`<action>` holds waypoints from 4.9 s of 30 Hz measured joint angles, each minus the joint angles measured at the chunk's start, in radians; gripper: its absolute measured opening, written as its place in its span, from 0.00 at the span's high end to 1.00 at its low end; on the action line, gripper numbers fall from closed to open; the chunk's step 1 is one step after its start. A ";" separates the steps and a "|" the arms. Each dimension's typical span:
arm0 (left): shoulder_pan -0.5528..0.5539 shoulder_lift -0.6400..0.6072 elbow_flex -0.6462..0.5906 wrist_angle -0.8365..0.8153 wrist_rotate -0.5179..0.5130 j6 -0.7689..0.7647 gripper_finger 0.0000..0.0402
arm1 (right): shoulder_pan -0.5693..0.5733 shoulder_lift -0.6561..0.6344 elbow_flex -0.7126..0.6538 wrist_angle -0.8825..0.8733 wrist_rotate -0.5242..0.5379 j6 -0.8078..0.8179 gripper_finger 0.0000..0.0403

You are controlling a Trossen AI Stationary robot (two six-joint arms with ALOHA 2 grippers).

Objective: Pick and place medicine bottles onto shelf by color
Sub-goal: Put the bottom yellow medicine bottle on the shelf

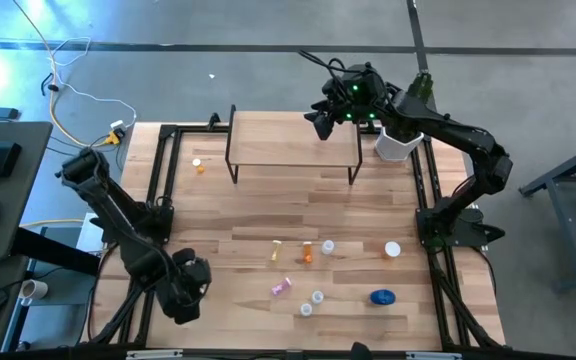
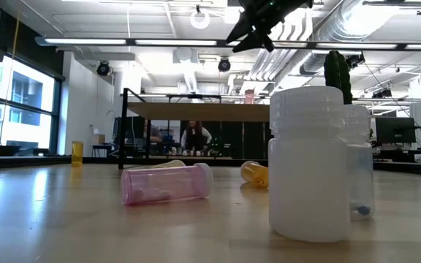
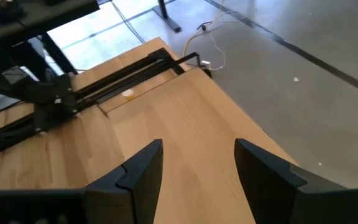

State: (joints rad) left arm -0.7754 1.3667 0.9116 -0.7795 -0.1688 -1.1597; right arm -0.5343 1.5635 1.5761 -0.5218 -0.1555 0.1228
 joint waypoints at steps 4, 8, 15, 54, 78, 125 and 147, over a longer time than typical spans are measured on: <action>0.064 -0.050 0.032 -0.019 -0.018 0.107 0.82 | 0.000 0.000 0.000 0.000 -0.088 0.000 0.53; 0.152 -0.100 0.059 -0.021 -0.035 0.235 0.81 | 0.000 0.000 0.000 -0.001 -0.233 0.008 0.53; 0.347 -0.145 0.130 -0.019 -0.059 0.559 0.81 | 0.011 0.000 0.000 -0.011 -0.488 0.008 0.53; 0.987 -0.105 0.284 0.523 0.193 1.897 0.81 | 0.063 0.001 -0.001 0.166 -0.874 0.194 0.53; 1.034 -0.052 0.285 0.439 0.454 1.843 0.81 | 0.073 0.100 -0.001 0.215 -1.009 0.275 0.53; 0.950 -0.038 0.285 0.601 0.363 1.844 0.81 | 0.206 0.140 -0.001 0.024 -1.004 0.265 0.70; 0.951 -0.011 0.285 0.613 0.319 1.876 0.81 | 0.205 0.138 -0.001 -0.031 -0.986 0.235 0.85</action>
State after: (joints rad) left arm 0.1757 1.3560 1.1961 -0.1665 0.1500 0.7161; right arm -0.3290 1.7012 1.5749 -0.5526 -1.1419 0.3580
